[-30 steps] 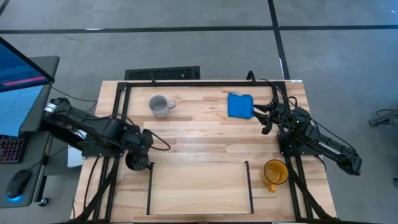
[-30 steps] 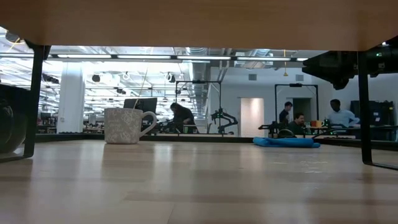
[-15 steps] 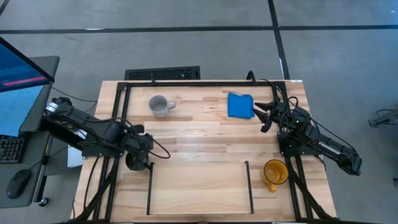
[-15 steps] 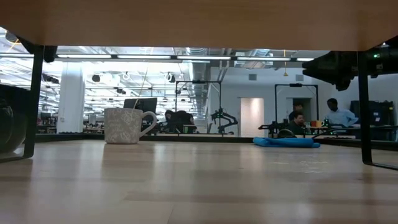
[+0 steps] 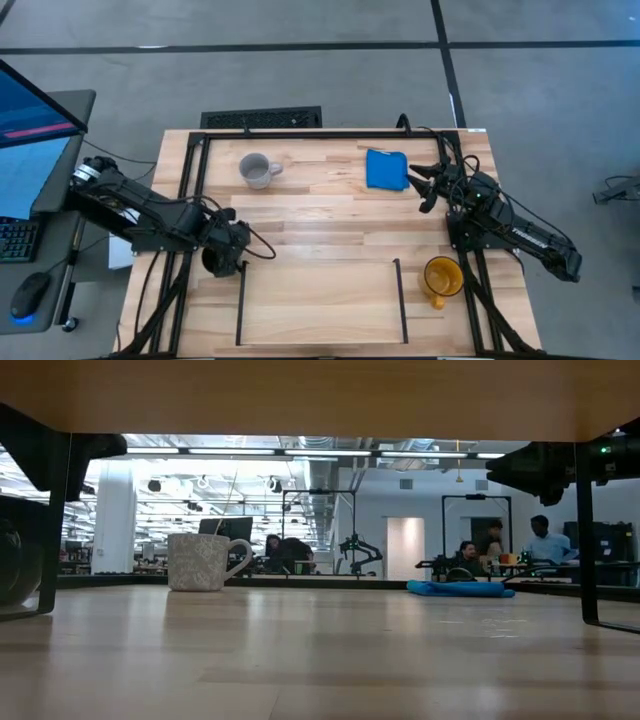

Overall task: Stack small to large cups/mugs on shelf
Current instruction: Put the black mug on the shelf

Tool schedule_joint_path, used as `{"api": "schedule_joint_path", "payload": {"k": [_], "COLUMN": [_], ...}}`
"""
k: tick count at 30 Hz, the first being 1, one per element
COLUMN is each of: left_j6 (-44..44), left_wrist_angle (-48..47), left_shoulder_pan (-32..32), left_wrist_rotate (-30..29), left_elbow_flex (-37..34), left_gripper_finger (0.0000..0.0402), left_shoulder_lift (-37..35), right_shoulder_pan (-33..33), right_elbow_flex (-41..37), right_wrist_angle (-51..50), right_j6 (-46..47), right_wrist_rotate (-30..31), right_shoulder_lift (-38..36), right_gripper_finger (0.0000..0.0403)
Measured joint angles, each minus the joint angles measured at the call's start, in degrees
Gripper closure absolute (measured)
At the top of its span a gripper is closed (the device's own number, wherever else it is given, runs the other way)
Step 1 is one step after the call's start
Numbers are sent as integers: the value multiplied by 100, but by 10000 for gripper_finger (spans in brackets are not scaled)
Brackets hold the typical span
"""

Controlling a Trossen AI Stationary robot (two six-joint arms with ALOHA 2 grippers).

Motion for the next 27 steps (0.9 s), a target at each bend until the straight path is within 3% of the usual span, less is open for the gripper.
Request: {"api": "schedule_joint_path", "payload": {"k": [13,27], "left_j6": [789,656], "left_wrist_angle": [186,-514], "left_shoulder_pan": [-2,0], "left_wrist_rotate": [552,284], "left_elbow_flex": [-51,-53], "left_gripper_finger": [244,244], "left_shoulder_lift": [0,2], "right_shoulder_pan": [0,0], "right_elbow_flex": [2,2], "right_wrist_angle": [0,0], "right_j6": [-10,-448], "right_wrist_rotate": [-2,0], "right_shoulder_lift": [0,0], "right_gripper_finger": [211,210]}}
